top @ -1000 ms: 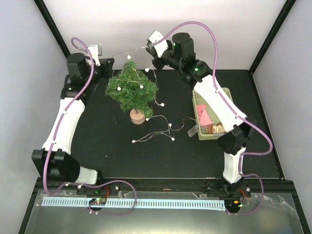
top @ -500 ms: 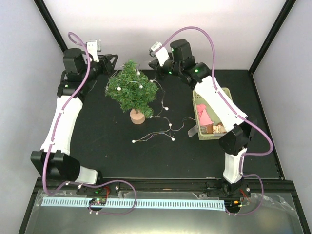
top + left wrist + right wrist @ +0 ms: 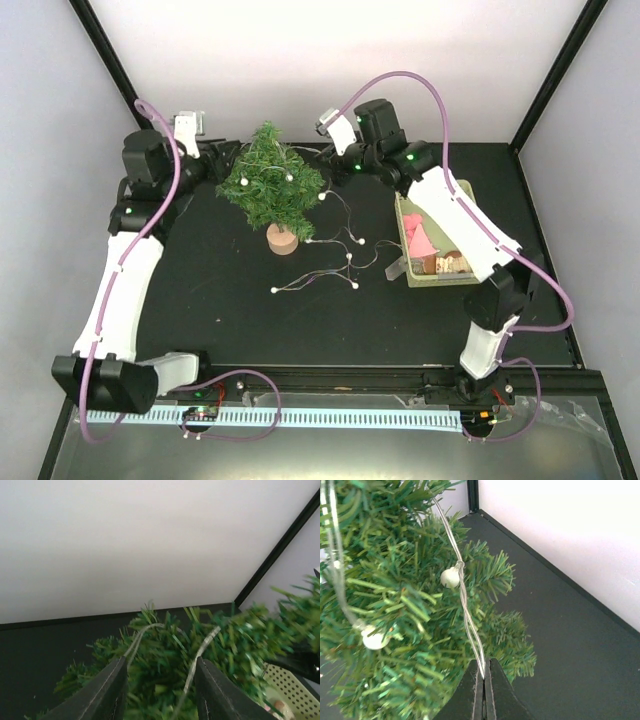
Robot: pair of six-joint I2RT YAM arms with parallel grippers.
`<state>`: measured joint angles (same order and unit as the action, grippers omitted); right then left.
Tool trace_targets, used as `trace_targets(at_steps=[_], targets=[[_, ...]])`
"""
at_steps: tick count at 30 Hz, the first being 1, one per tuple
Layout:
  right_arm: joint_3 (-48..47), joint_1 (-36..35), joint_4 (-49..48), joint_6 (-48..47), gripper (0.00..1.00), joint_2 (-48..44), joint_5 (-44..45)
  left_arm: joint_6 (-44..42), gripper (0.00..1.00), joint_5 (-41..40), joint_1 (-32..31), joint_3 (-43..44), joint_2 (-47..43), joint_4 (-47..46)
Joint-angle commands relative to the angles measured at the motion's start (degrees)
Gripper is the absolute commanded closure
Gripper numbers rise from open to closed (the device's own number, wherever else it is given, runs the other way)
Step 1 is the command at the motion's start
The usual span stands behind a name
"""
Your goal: Decorate the small christmas tree
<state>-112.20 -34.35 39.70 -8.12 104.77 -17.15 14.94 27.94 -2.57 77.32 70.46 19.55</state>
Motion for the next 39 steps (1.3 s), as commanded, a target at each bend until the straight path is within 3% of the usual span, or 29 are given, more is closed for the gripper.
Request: trace_targets(at_steps=[1,7,18,24,26,32,39], targets=[[3.4,0.2,0.2,2.8,0.99,-5.1,-2.5,-2.1,0.61,-0.9,-1.4,-3.5,-6.5,-0.5],[9.4,0.0,-3.5,5.9,0.99,-9.8,-8.5,-3.7,0.59,-2.0,-3.4,-9.0,-12.0,0.5],[20.6,-2.7,-13.1,14.0,0.93,-12.6,-10.5,-4.2,0.57,-3.0,-6.7,-17.6,-18.6,1.2],[24.2,-3.7,-16.7,14.1,0.79,-13.2,-10.0,-4.7,0.54,-3.1,-7.6,-20.1,-21.7,1.4],[26.5,-3.7,-17.2,10.7,0.69,-15.0,-9.4,-5.0,0.53,-3.1,-7.8,-21.0,-22.8,1.3],[45.4,-3.7,-29.8,0.4,0.39,-26.1,-5.5,-6.8,0.51,-3.1,-8.0,-23.7,-26.1,0.9],[67.7,-5.6,-49.8,8.0,0.38,-29.3,-2.1,-7.1,0.5,-3.2,-8.1,-28.3,-30.4,-0.5]])
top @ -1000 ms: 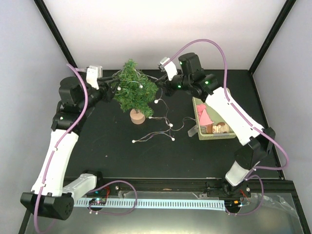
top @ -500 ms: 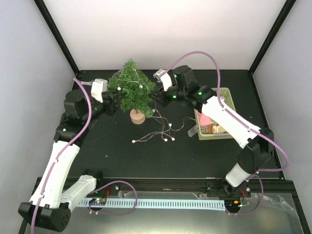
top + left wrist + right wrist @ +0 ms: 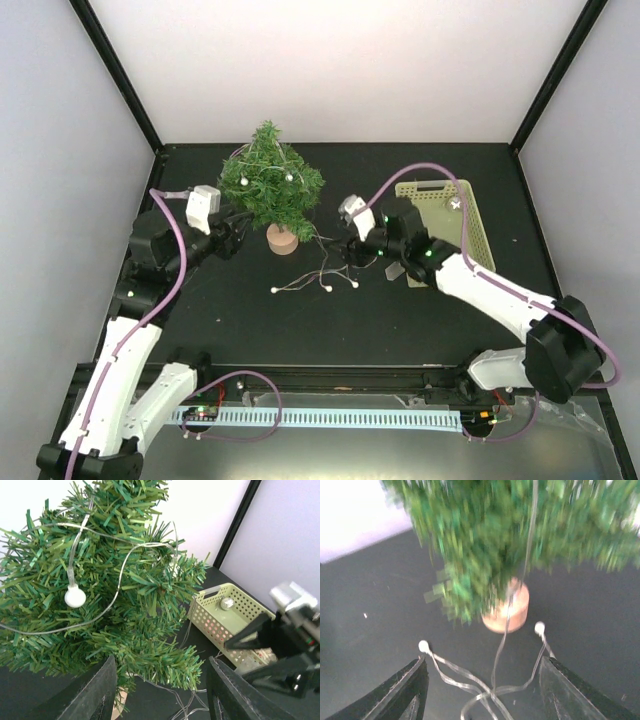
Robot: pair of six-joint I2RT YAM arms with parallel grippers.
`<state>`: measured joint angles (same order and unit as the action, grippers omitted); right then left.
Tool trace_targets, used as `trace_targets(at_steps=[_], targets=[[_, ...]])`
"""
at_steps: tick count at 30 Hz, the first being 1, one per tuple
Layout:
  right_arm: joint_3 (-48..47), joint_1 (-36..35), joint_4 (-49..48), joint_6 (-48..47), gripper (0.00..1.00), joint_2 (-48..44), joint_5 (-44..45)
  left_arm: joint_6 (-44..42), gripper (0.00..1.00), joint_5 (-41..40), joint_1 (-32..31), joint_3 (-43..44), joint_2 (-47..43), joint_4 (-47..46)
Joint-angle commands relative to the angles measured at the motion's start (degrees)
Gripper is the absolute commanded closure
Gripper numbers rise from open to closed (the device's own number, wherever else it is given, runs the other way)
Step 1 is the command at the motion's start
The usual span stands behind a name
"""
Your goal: Decorate the small christmas tree
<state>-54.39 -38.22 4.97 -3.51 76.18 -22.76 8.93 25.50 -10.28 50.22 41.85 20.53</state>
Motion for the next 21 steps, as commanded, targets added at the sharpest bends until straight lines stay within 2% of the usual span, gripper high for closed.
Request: trace_targets(at_steps=[1,5,11,16,21], targets=[[12.7,-2.8,-18.9,3.5,0.38,-0.8,4.8,-1.0,0.49,-0.7,-0.4,-1.6,-2.1,-1.6],[18.4,-6.3,-27.3,1.2,0.41,2.7,10.8,-0.6,0.49,-0.1,-0.4,-2.4,-2.5,-2.5],[19.1,-6.8,-34.3,6.8,0.48,11.8,12.3,-0.5,0.49,-0.8,-0.4,-2.4,-3.3,-2.7],[16.3,-7.1,-36.1,12.3,0.47,19.1,12.8,-0.5,0.49,-1.6,-0.4,-2.9,-4.3,-2.6],[14.7,-7.1,-36.7,13.9,0.49,21.8,14.0,-0.3,0.49,-1.0,-0.5,-3.0,-4.9,-2.3]])
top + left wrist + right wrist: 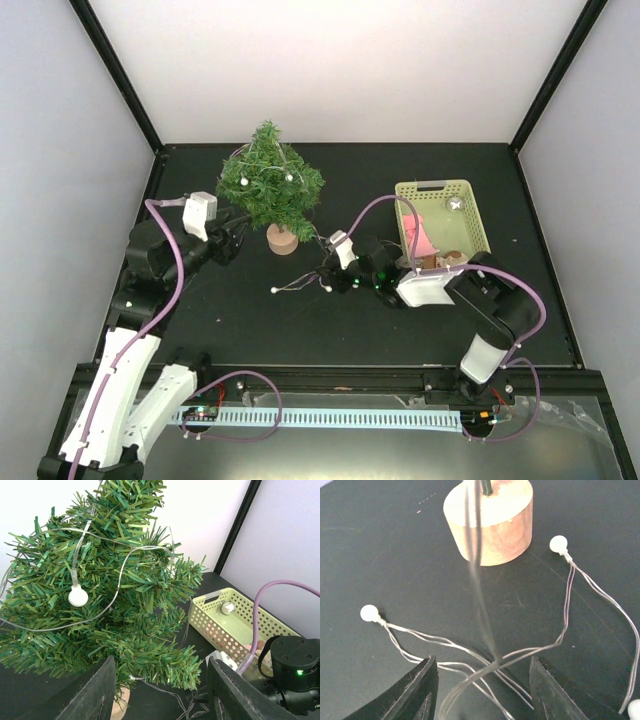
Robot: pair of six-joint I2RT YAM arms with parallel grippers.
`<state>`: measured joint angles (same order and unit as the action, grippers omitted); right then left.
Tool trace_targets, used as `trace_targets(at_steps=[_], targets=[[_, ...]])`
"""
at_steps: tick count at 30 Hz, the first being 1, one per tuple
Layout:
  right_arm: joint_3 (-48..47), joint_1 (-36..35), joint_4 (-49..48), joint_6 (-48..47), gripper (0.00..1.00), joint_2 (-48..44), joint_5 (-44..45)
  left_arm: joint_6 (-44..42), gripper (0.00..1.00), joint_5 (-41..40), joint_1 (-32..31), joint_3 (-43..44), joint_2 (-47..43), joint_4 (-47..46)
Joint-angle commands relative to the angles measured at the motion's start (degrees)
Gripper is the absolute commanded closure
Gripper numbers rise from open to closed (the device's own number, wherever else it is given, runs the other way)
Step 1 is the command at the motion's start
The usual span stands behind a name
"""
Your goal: Decorate the small christmas tree
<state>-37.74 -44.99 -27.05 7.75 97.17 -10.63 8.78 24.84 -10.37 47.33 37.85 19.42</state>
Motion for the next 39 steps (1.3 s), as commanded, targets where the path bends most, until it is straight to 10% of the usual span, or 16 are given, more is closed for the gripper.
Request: trace_targets(at_steps=[1,7,22,39], targets=[[-2.0,-0.3,-4.7,2.7,0.53,0.9,1.8,-0.2,0.49,-0.2,-0.4,-0.2,-0.9,-1.2],[-0.2,-0.4,-5.4,0.5,0.98,-2.0,0.5,-1.9,0.53,1.6,-1.0,-1.2,-0.9,-1.7],[-5.2,-6.9,19.7,-0.3,0.99,-25.8,-16.3,2.1,0.49,11.2,-7.4,-8.9,-1.4,-7.4],[-10.4,-7.4,15.5,10.0,0.99,-29.7,-14.0,10.7,0.45,15.6,-16.3,-18.4,-1.2,-19.6]])
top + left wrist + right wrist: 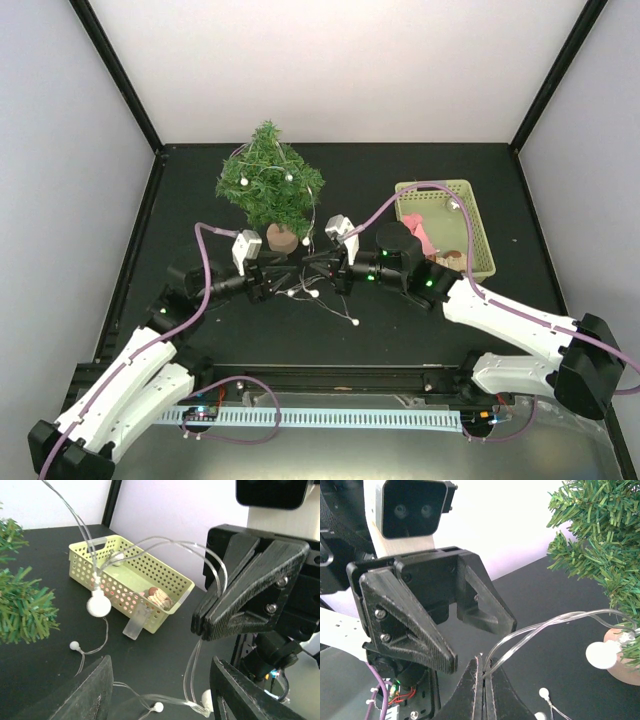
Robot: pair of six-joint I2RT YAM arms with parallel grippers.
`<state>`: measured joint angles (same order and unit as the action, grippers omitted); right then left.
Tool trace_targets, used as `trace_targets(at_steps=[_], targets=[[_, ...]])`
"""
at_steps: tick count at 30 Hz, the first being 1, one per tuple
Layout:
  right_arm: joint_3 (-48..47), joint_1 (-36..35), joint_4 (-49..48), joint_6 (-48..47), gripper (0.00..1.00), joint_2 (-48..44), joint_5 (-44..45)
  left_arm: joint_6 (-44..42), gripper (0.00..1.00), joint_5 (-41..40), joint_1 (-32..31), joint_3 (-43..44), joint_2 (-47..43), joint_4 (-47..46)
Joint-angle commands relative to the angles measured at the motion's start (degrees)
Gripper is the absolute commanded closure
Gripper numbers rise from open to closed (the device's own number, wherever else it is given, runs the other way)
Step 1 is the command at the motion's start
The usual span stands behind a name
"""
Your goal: Decorate the small christmas tree
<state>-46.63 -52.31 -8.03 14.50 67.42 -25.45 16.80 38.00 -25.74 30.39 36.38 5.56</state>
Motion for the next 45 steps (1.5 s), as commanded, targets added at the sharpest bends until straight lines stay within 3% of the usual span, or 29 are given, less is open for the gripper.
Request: trace_targets(at_steps=[1,13,16,19,20,22,23,26,31,36,45], targets=[[-1.5,0.0,-4.3,3.9,0.99,0.2,0.7,2.9,0.45,2.2,-1.0,-1.8,0.5,-6.2],[-2.4,-0.1,-6.3,4.9,0.99,1.5,-0.2,4.0,0.47,3.9,-3.4,-1.7,3.7,-10.8],[-2.7,-0.1,-6.4,4.9,0.99,2.0,-0.4,3.9,0.52,3.6,-3.9,-1.7,4.1,-10.8],[-2.8,-0.1,-6.6,4.9,0.99,2.3,-0.7,3.8,0.62,3.0,-4.0,-1.7,4.0,-10.8],[-2.7,-0.1,-6.5,4.5,0.99,2.4,-0.7,3.8,0.69,2.9,-4.0,-1.6,3.8,-10.8],[-2.9,-0.1,-5.0,2.7,0.94,2.4,-0.8,3.9,0.92,1.8,-4.0,-0.9,3.4,-9.8],[-3.0,-0.1,-4.0,1.3,0.89,2.1,-0.3,3.9,0.98,0.9,-4.1,-0.6,3.1,-9.0],[-0.1,-0.1,-0.2,-2.5,0.74,-0.6,4.8,5.2,0.98,-2.2,-4.0,-0.1,1.8,-7.2],[13.6,-0.1,-5.3,-7.7,0.48,-6.9,9.2,7.1,0.98,-6.7,-3.8,0.5,0.3,-5.1],[19.1,-0.1,-10.0,-8.8,0.43,-2.5,13.3,10.2,0.98,-9.6,-3.6,1.4,-0.7,-4.9],[19.6,-0.1,-9.6,-0.8,0.45,12.0,15.2,10.4,0.98,-11.7,-3.6,4.6,-1.5,-1.3]])
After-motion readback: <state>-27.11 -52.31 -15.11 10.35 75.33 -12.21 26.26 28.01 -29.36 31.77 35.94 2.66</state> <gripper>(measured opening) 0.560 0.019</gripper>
